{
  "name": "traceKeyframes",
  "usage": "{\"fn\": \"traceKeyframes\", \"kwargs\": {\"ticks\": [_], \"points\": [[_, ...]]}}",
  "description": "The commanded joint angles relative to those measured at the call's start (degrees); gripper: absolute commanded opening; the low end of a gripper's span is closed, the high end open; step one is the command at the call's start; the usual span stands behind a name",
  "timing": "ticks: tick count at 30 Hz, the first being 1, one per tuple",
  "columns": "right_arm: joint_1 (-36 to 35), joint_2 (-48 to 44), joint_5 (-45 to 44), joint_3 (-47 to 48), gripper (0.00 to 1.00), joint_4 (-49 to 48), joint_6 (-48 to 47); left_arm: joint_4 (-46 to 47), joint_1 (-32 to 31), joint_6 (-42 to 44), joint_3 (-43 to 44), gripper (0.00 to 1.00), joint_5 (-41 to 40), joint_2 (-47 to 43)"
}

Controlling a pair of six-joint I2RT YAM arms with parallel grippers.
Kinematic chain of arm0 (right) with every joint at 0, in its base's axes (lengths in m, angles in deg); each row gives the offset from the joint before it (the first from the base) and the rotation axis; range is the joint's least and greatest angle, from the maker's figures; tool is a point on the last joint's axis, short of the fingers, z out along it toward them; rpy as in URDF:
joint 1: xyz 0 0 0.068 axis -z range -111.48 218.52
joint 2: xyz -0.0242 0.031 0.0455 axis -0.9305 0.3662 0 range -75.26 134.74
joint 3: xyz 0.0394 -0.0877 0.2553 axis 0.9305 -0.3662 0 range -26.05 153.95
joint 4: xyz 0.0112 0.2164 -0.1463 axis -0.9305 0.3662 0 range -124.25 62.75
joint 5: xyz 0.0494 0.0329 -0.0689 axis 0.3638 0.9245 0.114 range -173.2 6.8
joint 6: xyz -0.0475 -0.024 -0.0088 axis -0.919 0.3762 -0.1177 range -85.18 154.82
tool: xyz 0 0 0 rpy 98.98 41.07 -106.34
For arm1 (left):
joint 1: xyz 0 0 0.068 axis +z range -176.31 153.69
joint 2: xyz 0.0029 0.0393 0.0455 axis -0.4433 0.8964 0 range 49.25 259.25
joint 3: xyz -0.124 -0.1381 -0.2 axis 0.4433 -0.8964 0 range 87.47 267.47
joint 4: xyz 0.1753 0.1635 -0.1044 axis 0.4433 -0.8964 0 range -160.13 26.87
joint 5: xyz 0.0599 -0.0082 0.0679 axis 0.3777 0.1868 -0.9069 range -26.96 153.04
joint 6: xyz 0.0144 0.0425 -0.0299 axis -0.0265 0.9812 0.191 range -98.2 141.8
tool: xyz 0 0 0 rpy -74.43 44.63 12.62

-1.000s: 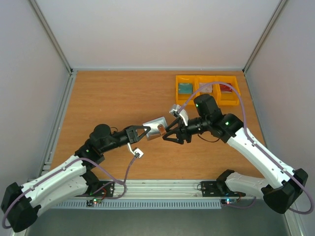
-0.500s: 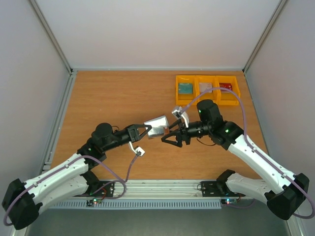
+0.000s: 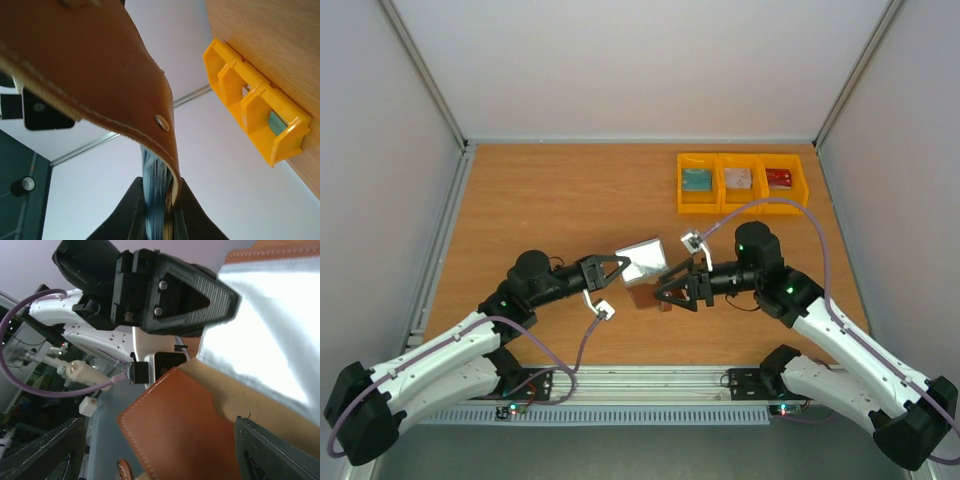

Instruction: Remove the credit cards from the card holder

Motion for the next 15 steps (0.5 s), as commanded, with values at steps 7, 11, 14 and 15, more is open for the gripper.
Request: {"fn": "traceKeyframes", "kwargs": {"ticks": [7,11,14,15], "points": [[-0.53,-0.3,-14.77,-1.09,0.62,6.11,10.92,11.8,0.2,12.93,-0.8,0.0,6.36,-1.33],[-0.52,-1.67,-26.5,-1.15,0.5,8.57,12.56,12.12,-0.04,13.42,-0.82,0.0,6.73,-1.85],[-0.51,-2.3,-31.9,-0.9,0.47,9.55,11.83,12.2,-0.05,13.26,-0.86,0.0,6.89,-2.22],[-0.49,-1.77,-32.38,-0.81,0.47,9.4,11.52,12.35,-0.13,13.3,-1.0,0.0,7.14,-2.19]]}}
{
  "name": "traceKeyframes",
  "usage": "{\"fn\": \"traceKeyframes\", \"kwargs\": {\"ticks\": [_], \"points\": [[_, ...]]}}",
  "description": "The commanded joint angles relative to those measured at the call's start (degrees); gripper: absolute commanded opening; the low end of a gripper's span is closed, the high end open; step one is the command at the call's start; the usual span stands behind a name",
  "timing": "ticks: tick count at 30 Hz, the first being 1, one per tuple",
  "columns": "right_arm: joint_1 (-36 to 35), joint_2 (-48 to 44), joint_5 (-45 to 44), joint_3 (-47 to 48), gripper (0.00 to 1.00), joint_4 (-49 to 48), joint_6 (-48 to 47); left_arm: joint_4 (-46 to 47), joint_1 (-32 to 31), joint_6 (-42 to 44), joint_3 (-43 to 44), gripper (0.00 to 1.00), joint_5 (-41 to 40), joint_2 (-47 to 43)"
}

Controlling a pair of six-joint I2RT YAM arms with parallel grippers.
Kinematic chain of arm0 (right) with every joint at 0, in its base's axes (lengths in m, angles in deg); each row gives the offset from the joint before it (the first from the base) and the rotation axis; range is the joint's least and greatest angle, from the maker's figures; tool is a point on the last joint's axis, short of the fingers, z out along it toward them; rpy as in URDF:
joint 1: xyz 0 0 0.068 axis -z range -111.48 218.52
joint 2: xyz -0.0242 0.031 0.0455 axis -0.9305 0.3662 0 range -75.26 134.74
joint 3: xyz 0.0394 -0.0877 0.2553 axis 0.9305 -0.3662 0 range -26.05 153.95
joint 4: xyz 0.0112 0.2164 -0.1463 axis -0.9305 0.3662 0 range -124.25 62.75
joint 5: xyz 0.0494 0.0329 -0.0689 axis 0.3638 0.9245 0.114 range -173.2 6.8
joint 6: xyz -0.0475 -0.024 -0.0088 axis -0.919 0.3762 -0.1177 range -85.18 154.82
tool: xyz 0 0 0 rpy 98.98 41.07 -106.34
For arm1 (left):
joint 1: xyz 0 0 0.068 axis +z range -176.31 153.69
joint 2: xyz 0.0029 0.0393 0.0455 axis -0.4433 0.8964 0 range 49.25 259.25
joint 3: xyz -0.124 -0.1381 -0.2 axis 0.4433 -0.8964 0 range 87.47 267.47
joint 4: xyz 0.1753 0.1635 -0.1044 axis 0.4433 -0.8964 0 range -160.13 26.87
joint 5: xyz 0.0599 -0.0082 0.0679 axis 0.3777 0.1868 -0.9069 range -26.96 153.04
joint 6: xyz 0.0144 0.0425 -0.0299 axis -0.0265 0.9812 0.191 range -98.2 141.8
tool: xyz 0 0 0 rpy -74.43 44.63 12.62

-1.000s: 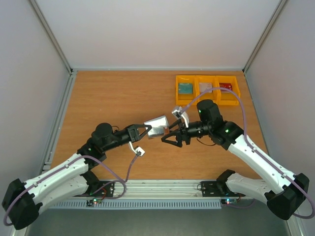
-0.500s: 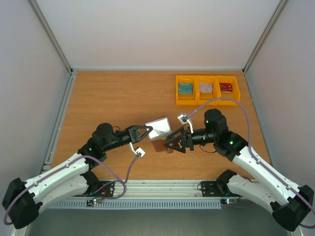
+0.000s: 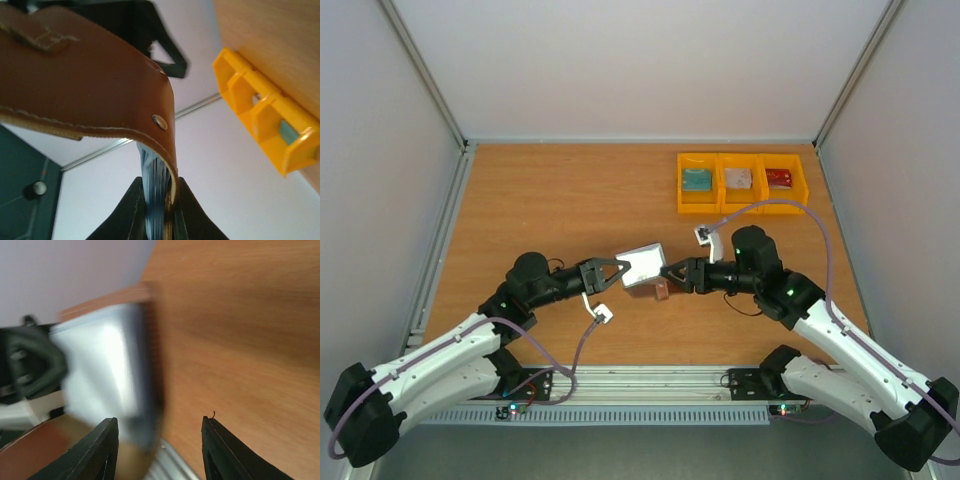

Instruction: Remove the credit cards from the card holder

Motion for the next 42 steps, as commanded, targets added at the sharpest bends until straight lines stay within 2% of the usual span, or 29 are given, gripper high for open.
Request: {"fn": "traceKeyframes", "kwargs": {"ticks": [1,4,6,9,12,16,20,23,24,25,27,28,29,30,32,34,37,38,39,41,42], "points": [[-0.04,0.93,-11.47,0.8,0.47,4.27,0.53,10.98,-0.38,13.14,0.59,0.0,3.96,-2.03],[-0.33,2.97,-11.02,0.54,0.51,2.26,0.33,11.13,-0.45,13.5,0.71,0.0,4.24,-1.83],[-0.45,3.35,-8.42,-0.61,0.59,-1.37,0.01,11.12,-0.45,13.55,0.92,0.0,4.26,-1.88],[-0.49,4.58,-0.73,-1.28,0.7,-9.45,-0.94,11.14,-0.46,13.48,0.91,0.0,4.15,-2.06],[-0.57,7.79,8.0,-0.64,0.73,-15.66,-1.1,11.56,-0.48,13.38,0.69,0.0,4.43,-2.09],[-0.61,9.71,14.38,-1.26,0.6,-22.33,0.01,11.55,-0.48,13.0,0.69,0.0,3.91,-1.98],[-0.66,8.12,16.08,-1.42,0.27,-22.43,-2.07,11.19,-0.49,12.38,1.21,0.0,2.79,-2.06],[-0.62,5.67,14.99,1.26,0.04,-13.3,-8.33,10.14,-0.57,10.58,1.25,0.0,0.52,-2.32],[-0.66,4.97,13.99,2.74,0.02,-9.45,-12.25,8.62,-0.59,9.03,1.25,0.03,-1.36,-2.47],[-0.66,4.51,12.94,4.32,0.01,-5.22,-15.54,6.64,-0.56,8.05,1.22,0.19,-3.93,-2.56],[-0.66,4.27,10.46,7.92,0.01,3.61,-21.7,2.75,-0.59,4.37,1.1,0.61,-10.15,-2.83],[-0.62,4.4,9.03,9.99,0.01,7.5,-24.98,1.02,-0.61,-0.14,1.2,0.79,-13.07,-2.9],[-0.65,4.69,7.18,12.05,0.01,11.19,-28.18,-1.12,-0.67,-2.97,1.39,0.91,-16.04,-3.26],[-0.62,5.13,5.13,14.26,0.01,14.63,-31.41,-4.37,-0.8,-6.44,1.97,0.98,-18.68,-3.85],[-0.66,6.22,1.39,18.17,0.01,21.24,-37.6,-15.01,-1.0,-13.15,4.51,0.99,-22.3,-6.29],[-0.65,7.27,-1.44,20.34,0.01,25.15,-41.96,-30.63,-1.16,-21.5,9.63,0.99,-23.04,-8.24],[-0.73,7.14,-2.62,20.6,0.01,26.73,-47.69,-51.77,-1.2,-42.69,19.08,0.99,-19.16,-7.03],[-0.97,6.73,-2.34,20.54,0.01,26.99,-50.91,-58.95,-1.19,-52.49,23.06,1.0,-16.52,-5.85],[-1.09,6.06,-1.57,20.52,0.01,27.24,-53.38,-64.32,-1.13,-58.16,25.87,0.99,-12.45,-4.41],[-1.48,4.77,2.11,20.72,0.01,28.05,-59.19,-71.85,-1.16,-72.56,30.88,0.97,-1.18,-1.88],[-1.64,4.29,4.25,20.96,0.01,28.63,-62.03,-74.07,-1.12,-76.65,32.69,0.96,5.85,-0.86]]}}
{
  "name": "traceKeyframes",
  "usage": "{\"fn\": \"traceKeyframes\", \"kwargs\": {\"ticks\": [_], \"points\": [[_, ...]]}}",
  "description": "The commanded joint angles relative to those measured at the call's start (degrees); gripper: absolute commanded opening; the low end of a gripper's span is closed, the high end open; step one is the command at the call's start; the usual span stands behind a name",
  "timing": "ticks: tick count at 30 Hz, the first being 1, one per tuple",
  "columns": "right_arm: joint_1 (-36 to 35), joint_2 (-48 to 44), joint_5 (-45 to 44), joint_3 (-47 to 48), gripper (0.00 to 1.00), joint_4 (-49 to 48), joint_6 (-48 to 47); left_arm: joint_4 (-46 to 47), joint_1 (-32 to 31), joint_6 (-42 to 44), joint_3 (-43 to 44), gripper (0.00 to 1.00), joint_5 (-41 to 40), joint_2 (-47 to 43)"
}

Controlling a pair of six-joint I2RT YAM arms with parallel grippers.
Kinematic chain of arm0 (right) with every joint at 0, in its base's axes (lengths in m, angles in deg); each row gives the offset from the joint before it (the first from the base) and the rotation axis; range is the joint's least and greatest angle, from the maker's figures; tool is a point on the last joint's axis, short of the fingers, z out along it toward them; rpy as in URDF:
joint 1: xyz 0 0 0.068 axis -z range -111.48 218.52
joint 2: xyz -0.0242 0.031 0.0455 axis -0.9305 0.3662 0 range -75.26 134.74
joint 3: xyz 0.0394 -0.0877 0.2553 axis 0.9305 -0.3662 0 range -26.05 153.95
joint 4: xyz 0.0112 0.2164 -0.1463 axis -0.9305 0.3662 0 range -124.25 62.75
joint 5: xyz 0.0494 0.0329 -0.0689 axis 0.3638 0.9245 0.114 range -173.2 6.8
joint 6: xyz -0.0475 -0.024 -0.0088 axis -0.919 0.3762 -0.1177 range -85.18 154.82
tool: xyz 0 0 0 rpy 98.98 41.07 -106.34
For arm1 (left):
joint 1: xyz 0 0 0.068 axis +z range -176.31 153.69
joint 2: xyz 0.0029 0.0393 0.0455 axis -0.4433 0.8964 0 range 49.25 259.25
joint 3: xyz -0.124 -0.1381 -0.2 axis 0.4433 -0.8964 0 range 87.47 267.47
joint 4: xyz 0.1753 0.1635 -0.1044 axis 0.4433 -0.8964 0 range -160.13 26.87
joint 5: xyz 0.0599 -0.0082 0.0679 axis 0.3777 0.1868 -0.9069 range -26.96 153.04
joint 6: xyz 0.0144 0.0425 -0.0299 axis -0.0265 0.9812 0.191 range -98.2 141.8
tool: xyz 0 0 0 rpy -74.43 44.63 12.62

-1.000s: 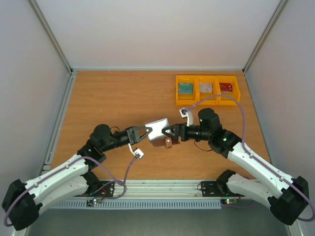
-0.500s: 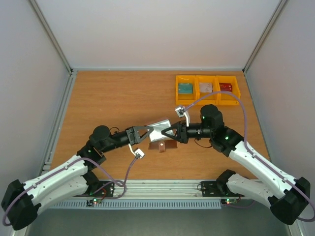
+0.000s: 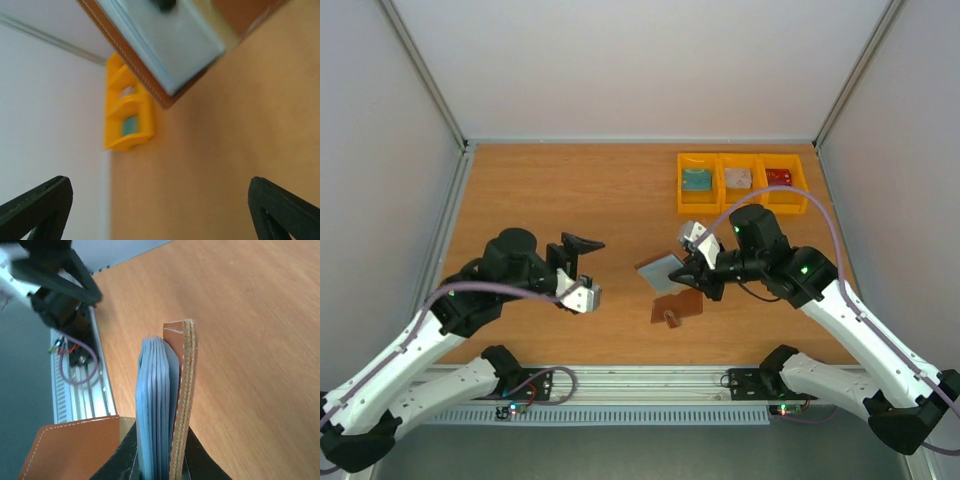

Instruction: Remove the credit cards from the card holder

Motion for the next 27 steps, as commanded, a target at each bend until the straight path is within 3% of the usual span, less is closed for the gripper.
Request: {"fn": "traceKeyframes", "kwargs": {"ticks": [1,3,6,8,13,18,24,27], "points": [[-1.11,-2.66,6.08,1.51,0.01,5.01,-18.2,-24.36,-0.18,-36.85,8.97,0.95,25.73,4.11],[-2.88,-2.01,7.89,3.03,0.01,7.56,-23.39,-19.44,-0.19,-47.24,9.34,0.94,33.95,4.21],[-7.66,1.28,6.73,7.38,0.01,12.72,-28.21,-11.71,-0.22,-62.05,9.08,0.96,35.19,4.84],[-11.19,3.85,5.95,10.39,0.01,14.91,-29.61,-7.87,-0.18,-66.42,8.95,0.96,34.01,5.58],[-14.66,8.66,6.71,15.86,0.01,13.49,-31.27,-4.47,-0.79,-70.6,8.02,0.79,37.8,7.58],[-15.75,13.91,6.11,19.94,0.01,15.75,-34.33,-3.07,-1.58,-71.69,6.56,0.48,39.05,7.37],[-16.64,15.98,5.95,21.73,0.01,16.63,-35.53,-2.79,-1.61,-71.93,5.88,0.02,37.53,6.7],[-16.65,16.83,6.42,22.24,0.03,16.83,-35.26,-0.19,-1.62,-73.86,3.53,0.0,37.2,5.66]]}}
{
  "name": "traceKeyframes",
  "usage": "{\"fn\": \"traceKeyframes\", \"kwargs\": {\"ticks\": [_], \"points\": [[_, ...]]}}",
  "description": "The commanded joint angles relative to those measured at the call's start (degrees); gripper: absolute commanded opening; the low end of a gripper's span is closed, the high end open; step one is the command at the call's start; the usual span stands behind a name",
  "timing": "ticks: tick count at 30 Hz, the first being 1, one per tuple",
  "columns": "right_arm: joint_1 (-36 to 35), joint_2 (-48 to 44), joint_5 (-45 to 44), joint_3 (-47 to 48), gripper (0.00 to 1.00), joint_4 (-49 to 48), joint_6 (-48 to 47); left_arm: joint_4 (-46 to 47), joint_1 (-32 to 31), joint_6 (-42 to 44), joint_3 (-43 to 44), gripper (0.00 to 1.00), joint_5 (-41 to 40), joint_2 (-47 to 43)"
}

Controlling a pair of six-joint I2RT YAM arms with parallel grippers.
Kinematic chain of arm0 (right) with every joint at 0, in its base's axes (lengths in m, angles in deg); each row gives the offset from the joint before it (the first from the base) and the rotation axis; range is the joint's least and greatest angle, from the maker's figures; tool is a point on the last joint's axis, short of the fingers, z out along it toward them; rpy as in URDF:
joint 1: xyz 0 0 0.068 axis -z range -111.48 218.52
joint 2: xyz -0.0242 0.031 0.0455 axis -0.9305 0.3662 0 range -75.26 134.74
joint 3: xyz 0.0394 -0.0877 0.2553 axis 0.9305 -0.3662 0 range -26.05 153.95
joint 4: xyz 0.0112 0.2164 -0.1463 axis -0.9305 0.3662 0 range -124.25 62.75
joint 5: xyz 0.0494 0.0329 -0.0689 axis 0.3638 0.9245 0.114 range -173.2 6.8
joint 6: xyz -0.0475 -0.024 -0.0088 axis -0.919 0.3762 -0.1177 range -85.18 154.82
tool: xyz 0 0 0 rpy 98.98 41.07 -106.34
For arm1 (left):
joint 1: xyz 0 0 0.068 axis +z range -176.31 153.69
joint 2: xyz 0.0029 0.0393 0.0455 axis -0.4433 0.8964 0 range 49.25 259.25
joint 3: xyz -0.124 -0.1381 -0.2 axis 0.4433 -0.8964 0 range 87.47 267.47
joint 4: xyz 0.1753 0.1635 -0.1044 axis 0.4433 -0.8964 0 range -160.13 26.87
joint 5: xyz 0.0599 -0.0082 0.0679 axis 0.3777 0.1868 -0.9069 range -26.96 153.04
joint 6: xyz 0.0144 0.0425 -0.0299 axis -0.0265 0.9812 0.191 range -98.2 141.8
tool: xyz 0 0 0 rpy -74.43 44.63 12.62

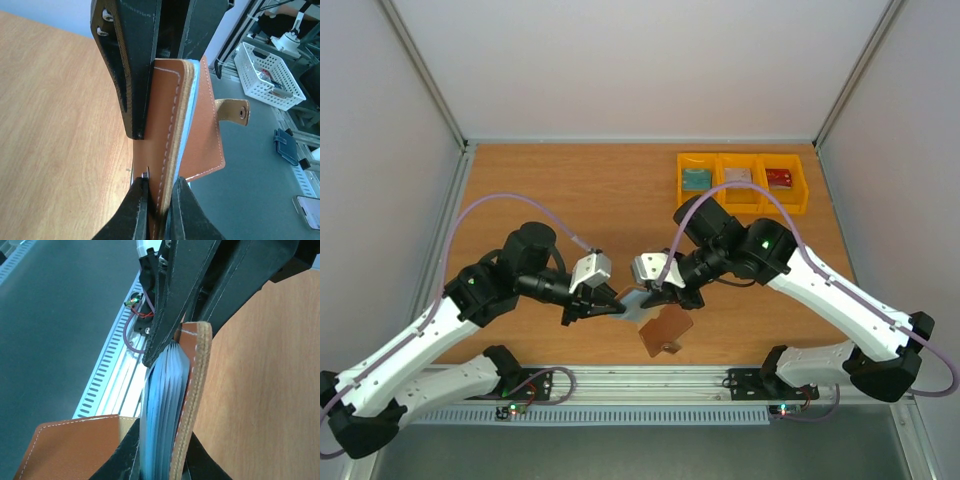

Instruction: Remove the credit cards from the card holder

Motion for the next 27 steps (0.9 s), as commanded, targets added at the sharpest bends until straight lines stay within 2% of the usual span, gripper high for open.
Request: {"fn": "traceKeyframes", "kwargs": {"ticks": [1,4,8,12,13,14,16,17,19,22,25,27], "points": [[-0.97,0.91,0.4,2.51,0.11,-0.58,-2.16,6.56,-0.21,-5.26,-3.14,0.0,0.55,-1.71],[-0.93,0.38,-10.14,2.21,0.44,-6.39,6.49,9.49,0.51,-12.78,-5.66,0.0,-6.02,-3.63],[2.07,-4.7,-26.15,-5.31,0.8,-23.77,17.88,14.16,4.27,-22.74,-11.04,0.0,-15.1,-7.38],[5.71,-5.24,-35.56,-5.54,0.9,-26.78,32.36,15.04,5.91,-27.66,-14.9,0.0,-25.35,-11.3],[5.71,-4.78,-38.68,-4.63,0.91,-25.93,35.87,14.79,6.14,-28.04,-16.04,0.0,-27.76,-12.1],[5.66,-4.33,-40.51,-3.15,0.87,-24.99,39.43,14.5,6.2,-28.69,-17.09,0.0,-30.42,-12.72],[4.15,-3.9,-39.68,-1.16,0.7,-25.67,46.37,14.19,6.7,-30.48,-19.64,0.0,-34.21,-13.58],[1.37,-3.59,-38.93,-1.11,0.63,-27.19,50.83,15.21,6.88,-32.35,-21.02,0.0,-34.3,-13.88],[-2.48,-0.84,-36.62,-0.53,0.56,-28.65,57.7,19.58,7.19,-35.74,-24.93,0.0,-31.63,-14.72],[-4.42,4.36,-40.08,0.13,0.53,-21.94,69.66,27.44,7.89,-41.84,-29.54,0.0,-29.02,-16.24],[-4.61,6.48,-35.61,-7.8,0.59,-27.08,77.05,33.92,8.32,-44.94,-34.03,0.0,-29.55,-16.67],[-4.73,10.61,-32.72,-8.72,0.63,-27.99,77.96,38.97,8.37,-47.41,-36.38,0.0,-28.46,-15.9]]}}
